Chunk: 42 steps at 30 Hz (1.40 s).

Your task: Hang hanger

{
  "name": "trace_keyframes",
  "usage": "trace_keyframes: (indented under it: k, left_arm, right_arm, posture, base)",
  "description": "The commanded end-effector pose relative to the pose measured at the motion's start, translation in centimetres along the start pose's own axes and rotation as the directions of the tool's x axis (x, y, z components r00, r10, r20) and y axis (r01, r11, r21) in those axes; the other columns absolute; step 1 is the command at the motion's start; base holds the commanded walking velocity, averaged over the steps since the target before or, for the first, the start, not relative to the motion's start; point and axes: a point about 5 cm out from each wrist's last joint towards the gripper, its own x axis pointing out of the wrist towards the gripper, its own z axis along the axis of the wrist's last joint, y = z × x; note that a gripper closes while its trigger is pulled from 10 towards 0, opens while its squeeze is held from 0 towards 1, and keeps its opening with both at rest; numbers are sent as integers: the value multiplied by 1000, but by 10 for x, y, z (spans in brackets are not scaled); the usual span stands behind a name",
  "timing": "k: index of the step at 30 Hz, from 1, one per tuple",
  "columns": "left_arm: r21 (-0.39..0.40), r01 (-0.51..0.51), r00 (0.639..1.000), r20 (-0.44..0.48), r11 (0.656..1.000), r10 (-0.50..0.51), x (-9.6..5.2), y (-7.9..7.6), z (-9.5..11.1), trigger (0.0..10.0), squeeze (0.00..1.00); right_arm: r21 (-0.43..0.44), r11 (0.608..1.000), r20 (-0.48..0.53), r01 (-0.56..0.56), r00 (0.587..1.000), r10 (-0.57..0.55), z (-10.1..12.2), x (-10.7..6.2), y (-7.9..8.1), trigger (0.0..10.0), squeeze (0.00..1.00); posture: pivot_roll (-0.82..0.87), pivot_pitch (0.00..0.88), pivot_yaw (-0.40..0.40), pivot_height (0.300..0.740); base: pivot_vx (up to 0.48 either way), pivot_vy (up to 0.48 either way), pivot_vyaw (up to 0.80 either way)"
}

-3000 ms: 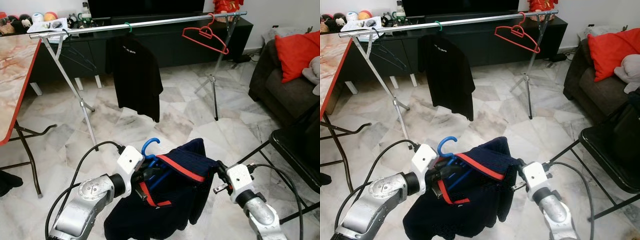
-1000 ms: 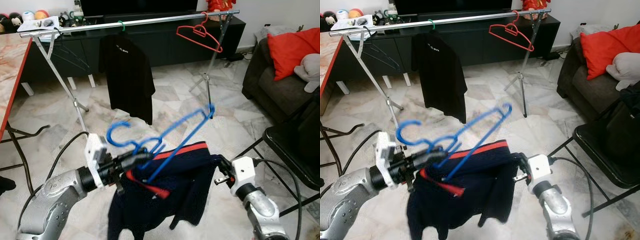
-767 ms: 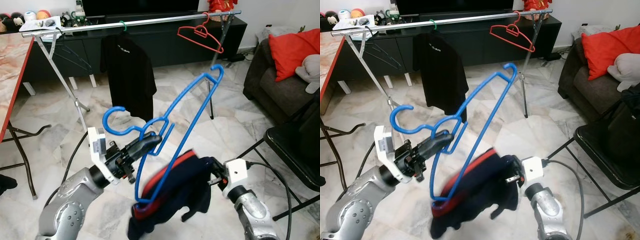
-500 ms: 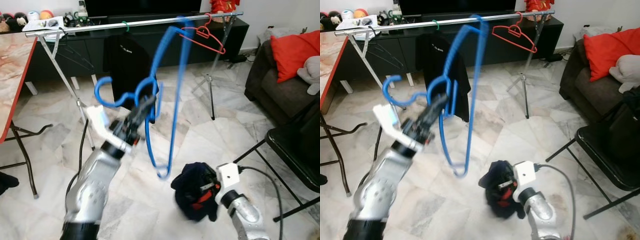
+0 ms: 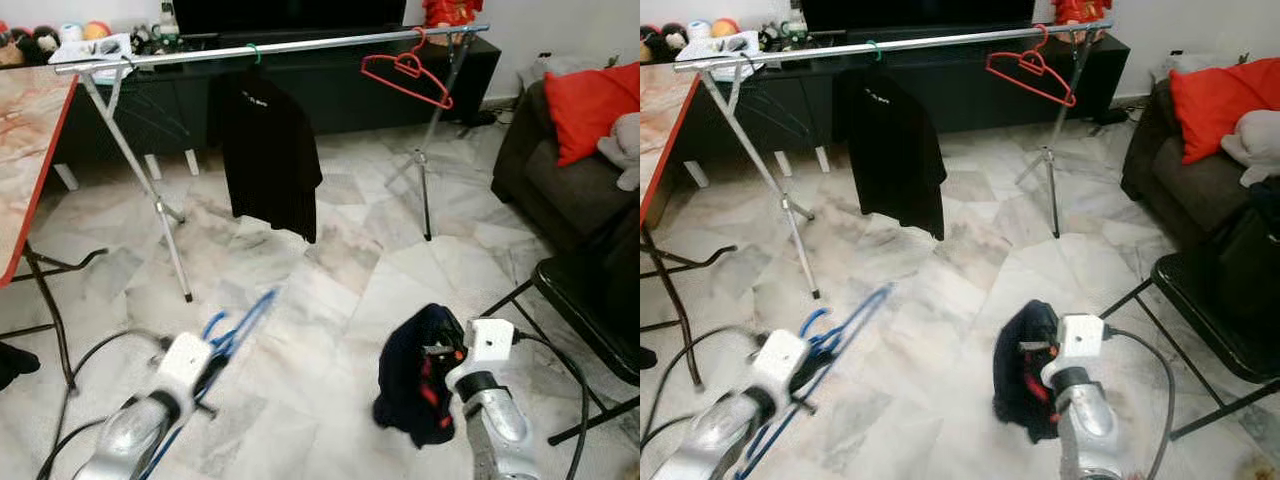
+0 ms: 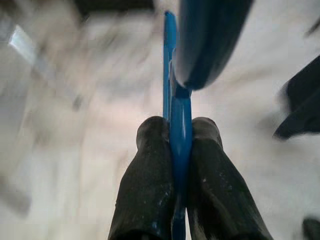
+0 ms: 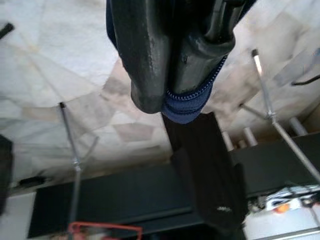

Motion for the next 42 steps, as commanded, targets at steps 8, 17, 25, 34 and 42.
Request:
trace_keyframes:
  k: [8, 17, 25, 34, 42]
  left_arm:
    - [-47, -152, 901, -417, 987, 119, -53, -3, -109, 10000, 0]
    - [217, -456, 695, -520, 863, 497, -91, 60, -126, 10000, 0]
    - [435, -482, 634, -426, 761, 645, -111, 90, -122, 10000, 0]
    - [458, -492, 653, -369, 741, 662, -106, 94, -115, 10000, 0]
    - [80, -221, 860, -455, 972, 232, -62, -1, -123, 10000, 0]
  right_arm:
    - [11, 999, 72, 37, 997, -38, 15, 4, -3, 0, 0]
    - [-6, 999, 80, 36, 996, -36, 19, 4, -3, 0, 0]
    - [-15, 999, 80, 43, 996, -42, 19, 2, -3, 0, 0]
    - [-22, 999, 80, 42, 996, -41, 23, 6, -4, 0, 0]
    - [-22, 999, 78, 46, 996, -44, 24, 7, -3, 0, 0]
  posture:
    - [29, 129, -2, 740]
    - [24, 105, 2, 740]
    - [17, 87, 2, 740]
    - [27, 94, -4, 740]
    - [14, 113, -9, 740]
  base:
    - [0, 0, 0]
    - [0, 0, 0]
    - [0, 0, 0]
    - [0, 0, 0]
    - [0, 0, 0]
